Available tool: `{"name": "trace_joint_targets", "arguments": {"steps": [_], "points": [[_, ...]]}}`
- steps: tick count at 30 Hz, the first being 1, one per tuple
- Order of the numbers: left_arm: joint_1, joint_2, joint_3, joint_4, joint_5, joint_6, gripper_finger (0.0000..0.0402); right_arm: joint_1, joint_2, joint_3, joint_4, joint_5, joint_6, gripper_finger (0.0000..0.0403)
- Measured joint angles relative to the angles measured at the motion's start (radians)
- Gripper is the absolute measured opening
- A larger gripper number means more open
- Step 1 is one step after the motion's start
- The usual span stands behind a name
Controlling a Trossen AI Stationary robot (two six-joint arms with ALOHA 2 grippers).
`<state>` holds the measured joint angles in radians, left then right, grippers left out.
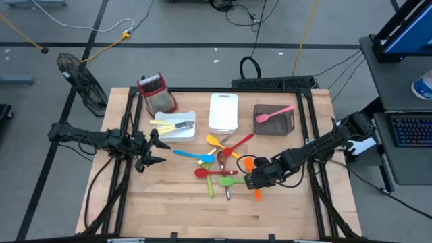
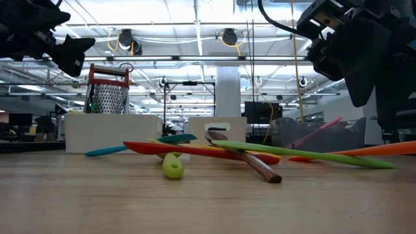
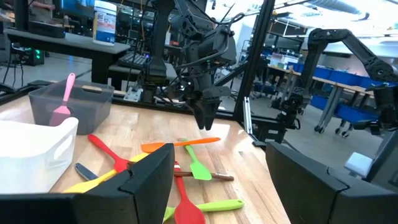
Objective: Pick & Place Kitchen Items
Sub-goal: Put the orange spatula into the black bin
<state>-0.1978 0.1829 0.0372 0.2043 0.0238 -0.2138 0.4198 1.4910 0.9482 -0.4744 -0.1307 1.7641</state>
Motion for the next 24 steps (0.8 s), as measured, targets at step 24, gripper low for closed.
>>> {"name": "trace_joint_targets", "arguments": {"steps": [24], "points": [[-0.001,0.0,0.0,0.0,0.0,0.001,0.0257,0.0,0.0,0.0,0.056,0.0,-0.032,0.0296]]}}
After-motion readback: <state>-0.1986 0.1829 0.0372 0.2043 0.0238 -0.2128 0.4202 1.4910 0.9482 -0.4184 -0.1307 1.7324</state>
